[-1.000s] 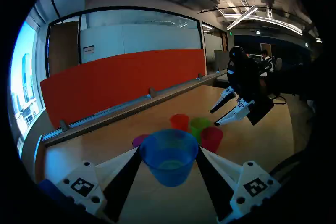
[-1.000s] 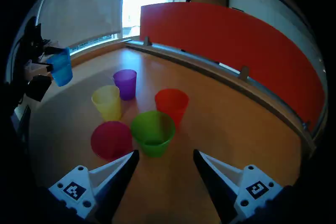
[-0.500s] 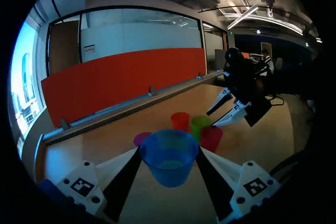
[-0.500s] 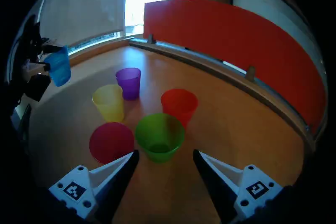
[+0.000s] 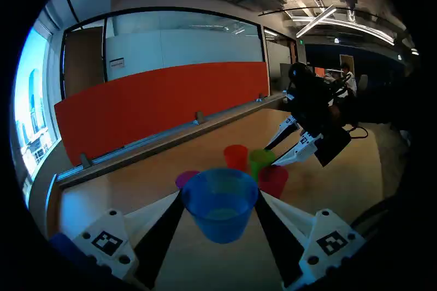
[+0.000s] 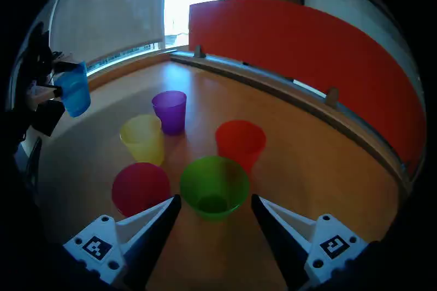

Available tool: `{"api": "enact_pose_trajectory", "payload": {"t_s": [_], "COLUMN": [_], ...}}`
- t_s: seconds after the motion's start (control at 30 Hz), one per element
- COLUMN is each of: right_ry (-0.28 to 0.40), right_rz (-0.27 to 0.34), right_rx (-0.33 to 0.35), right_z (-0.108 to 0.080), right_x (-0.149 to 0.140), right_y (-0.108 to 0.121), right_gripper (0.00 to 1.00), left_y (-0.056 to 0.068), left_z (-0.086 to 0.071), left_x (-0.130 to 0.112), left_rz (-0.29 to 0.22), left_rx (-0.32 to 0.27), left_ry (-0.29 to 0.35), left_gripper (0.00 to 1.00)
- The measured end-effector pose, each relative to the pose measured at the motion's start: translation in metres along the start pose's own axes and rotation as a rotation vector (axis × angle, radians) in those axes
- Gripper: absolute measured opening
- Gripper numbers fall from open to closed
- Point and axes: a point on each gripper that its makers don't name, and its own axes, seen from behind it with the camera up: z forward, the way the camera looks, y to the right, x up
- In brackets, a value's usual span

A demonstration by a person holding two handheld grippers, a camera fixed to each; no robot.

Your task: Pour water

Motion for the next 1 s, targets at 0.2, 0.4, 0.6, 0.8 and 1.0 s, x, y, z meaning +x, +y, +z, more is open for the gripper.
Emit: {"api": "enact_pose_trajectory", "payload": {"t_s": [0.2,0.4,0.6,0.8,1.0], "right_ry": [0.001,0.0,0.0,0.0,-0.008], "right_rz": [0.002,-0.003,-0.005,-0.004,0.001], "right_rx": [0.003,0.006,0.003,-0.003,-0.007], "right_z": [0.008,0.016,0.02,0.021,0.021], "right_x": [0.004,0.006,0.009,0.009,0.007], "right_y": [-0.002,-0.003,-0.003,-0.002,-0.001], "right_gripper": [0.99,0.99,0.99,0.99,0.93], "left_y": [-0.001,-0.003,-0.006,-0.007,-0.007], "left_z": [-0.002,-0.003,-0.005,-0.004,-0.004], "left_x": [-0.001,-0.003,-0.006,-0.007,-0.008], "left_rz": [-0.002,-0.004,-0.008,-0.008,-0.013], "left_rx": [0.002,0.006,0.009,0.011,0.011], "left_ry": [-0.001,-0.003,-0.004,-0.005,-0.006], "left_gripper": [0.87,0.87,0.87,0.87,0.87]}}
